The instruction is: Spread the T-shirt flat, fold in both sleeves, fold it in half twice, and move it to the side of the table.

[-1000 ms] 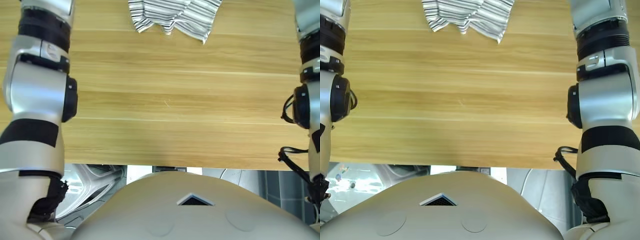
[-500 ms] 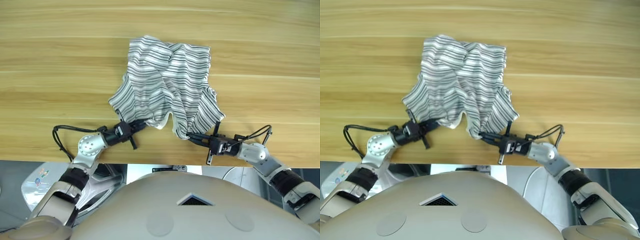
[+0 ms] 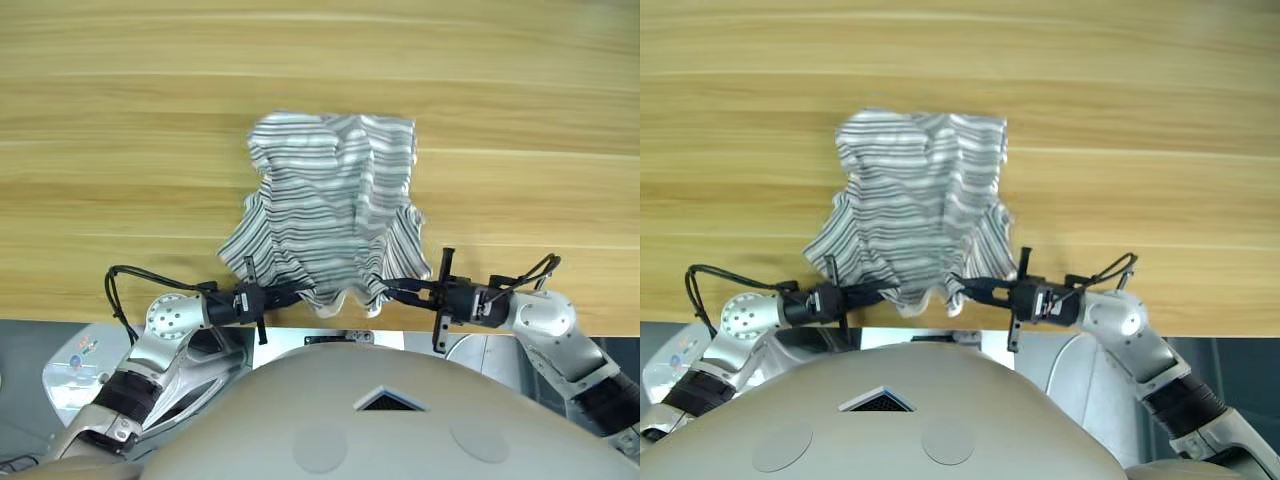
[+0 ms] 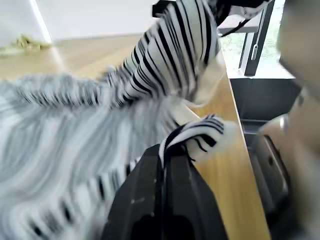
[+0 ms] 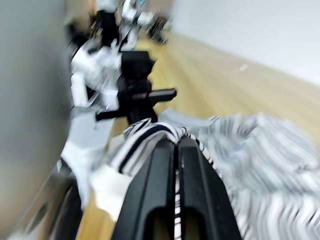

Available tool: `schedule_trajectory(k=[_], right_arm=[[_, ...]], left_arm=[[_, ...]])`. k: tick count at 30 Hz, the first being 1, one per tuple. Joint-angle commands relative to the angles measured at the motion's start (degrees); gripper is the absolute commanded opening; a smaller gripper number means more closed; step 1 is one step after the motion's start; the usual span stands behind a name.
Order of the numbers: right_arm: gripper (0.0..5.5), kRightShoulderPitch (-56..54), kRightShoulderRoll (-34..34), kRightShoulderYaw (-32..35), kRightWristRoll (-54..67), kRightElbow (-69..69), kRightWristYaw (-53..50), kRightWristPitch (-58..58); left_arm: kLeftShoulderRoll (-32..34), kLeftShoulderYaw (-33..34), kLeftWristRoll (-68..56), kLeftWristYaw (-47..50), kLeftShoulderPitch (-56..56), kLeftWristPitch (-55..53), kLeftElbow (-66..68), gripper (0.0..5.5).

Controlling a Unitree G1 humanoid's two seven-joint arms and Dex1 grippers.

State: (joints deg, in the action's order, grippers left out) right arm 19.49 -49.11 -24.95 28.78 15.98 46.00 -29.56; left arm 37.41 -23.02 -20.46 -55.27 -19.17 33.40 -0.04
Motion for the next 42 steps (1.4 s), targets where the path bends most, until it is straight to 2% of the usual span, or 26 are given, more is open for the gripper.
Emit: schedule_trajectory(k=[1, 3, 5, 7, 10, 12, 13, 15, 17, 19, 20, 21, 22, 23, 24, 25, 26, 27, 28, 29, 31, 32, 33, 34, 37, 42], right_arm=[[0.00, -1.96, 3.98, 1.88, -3.25, -1.89, -0.08, 2.93], [0.00, -3.55, 6.37, 1.27, -6.00, -4.93, 0.95, 4.10], [0.00, -9.49, 8.74, 1.45, -8.70, -10.93, 3.31, 4.89], [0.00, -20.52, 11.38, 3.81, -9.47, -19.71, 6.46, 4.81], [0.00, -45.88, 19.71, 9.23, -7.30, -35.92, 5.85, 6.07], [0.00, -73.83, 26.82, 11.94, -12.98, -58.19, -7.36, 9.40], [0.00, -88.21, 28.70, 12.65, -16.19, -69.65, -18.65, 14.10], [0.00, -105.60, 28.39, 11.16, -22.47, -82.31, -37.56, 20.74], [0.00, -121.13, 22.88, 6.24, -35.36, -85.91, -67.97, 20.44], [0.00, -131.75, 18.11, 5.20, -47.67, -81.16, -93.82, 14.03], [0.00, -133.53, 16.58, 4.91, -53.83, -77.11, -103.52, 11.47], [0.00, -132.01, 15.69, 5.95, -57.99, -72.58, -109.55, 8.45], [0.00, -127.06, 15.95, 7.19, -59.09, -69.64, -110.20, 4.75], [0.00, -121.50, 17.46, 8.76, -55.97, -69.58, -104.34, 0.49], [0.00, -115.55, 20.06, 10.08, -49.87, -71.37, -92.32, -3.17], [0.00, -101.51, 23.98, 7.96, -42.73, -73.13, -70.13, -5.41], [0.00, -87.45, 25.95, 5.06, -37.58, -72.47, -52.86, -8.43], [0.00, -73.35, 25.44, 0.85, -34.07, -68.66, -40.67, -11.96], [0.00, -55.40, 16.30, -9.84, -26.37, -54.99, -30.74, -17.62], [0.00, -41.48, 3.86, -22.06, -20.17, -40.44, -27.57, -24.11], [0.00, -21.86, -8.27, -29.69, -10.47, -23.50, -24.25, -23.93], [0.00, -17.08, -9.43, -30.63, -8.94, -21.13, -22.62, -21.22], [0.00, -14.03, -8.82, -30.54, -9.57, -21.50, -20.50, -18.37], [0.00, -12.27, -7.96, -30.55, -10.91, -22.61, -18.52, -16.46], [0.00, -11.88, -3.13, -29.27, -13.18, -24.53, -12.92, -11.40], [0.00, -13.95, -0.07, -20.14, -12.32, -27.47, -8.95, -5.71]], left_arm=[[-2.83, -0.97, 0.51, -0.83, 1.34, -3.53, -0.36, 0.01], [-4.54, -1.88, 3.25, -1.47, 2.66, -3.87, 4.44, 0.01], [-5.87, -0.42, 5.22, -3.09, 9.61, -2.69, 12.21, 0.01], [-7.38, 4.72, 2.99, -5.17, 22.75, -0.91, 20.90, 0.01], [-14.62, 13.96, -7.94, -6.81, 47.62, -4.27, 30.13, 0.01], [-20.20, 17.42, -5.31, 2.79, 71.40, -6.53, 45.13, 0.01], [-21.24, 18.43, -2.50, 12.88, 84.10, -10.66, 54.17, 0.01], [-20.73, 18.12, 2.78, 30.55, 100.76, -19.04, 65.80, 0.01], [-16.68, 15.52, 11.57, 55.67, 118.78, -20.92, 71.00, 0.01], [-12.57, 16.74, 16.85, 71.52, 133.20, -12.63, 69.37, 0.01], [-11.08, 17.68, 19.69, 76.16, 136.25, -7.21, 66.89, 0.01], [-10.18, 19.18, 23.30, 79.07, 134.92, -0.62, 62.64, 0.01], [-10.62, 20.59, 24.12, 78.19, 129.22, 4.04, 59.42, 0.01], [-11.59, 20.99, 23.84, 75.47, 122.32, 6.82, 57.96, 0.01], [-13.06, 20.53, 22.36, 71.14, 115.07, 7.10, 58.01, 0.01], [-15.09, 16.52, 21.68, 61.98, 101.17, 4.74, 59.87, 0.01], [-16.61, 12.63, 21.35, 52.44, 88.55, 3.45, 61.41, 0.01], [-17.51, 10.21, 20.20, 43.59, 76.19, 3.40, 61.62, 0.01], [-17.38, 7.52, 17.04, 32.23, 59.98, 5.19, 58.73, 0.01], [-15.82, 4.61, 10.05, 21.94, 42.95, 4.59, 50.41, 0.01], [-7.76, -6.95, 4.48, 13.97, 17.50, 6.51, 33.78, 0.01], [-3.82, -11.57, 3.55, 12.32, 9.92, 5.71, 27.52, 0.01], [-1.01, -13.49, 2.74, 10.17, 5.66, 4.86, 23.61, 0.01], [-0.38, -12.43, 0.68, 7.24, 3.22, 2.14, 21.67, 0.01], [-1.54, -10.80, 3.32, 3.14, 3.01, -0.19, 24.92, 0.01], [-0.27, -7.31, 0.96, 1.12, 1.22, -4.46, 21.06, 0.01]])
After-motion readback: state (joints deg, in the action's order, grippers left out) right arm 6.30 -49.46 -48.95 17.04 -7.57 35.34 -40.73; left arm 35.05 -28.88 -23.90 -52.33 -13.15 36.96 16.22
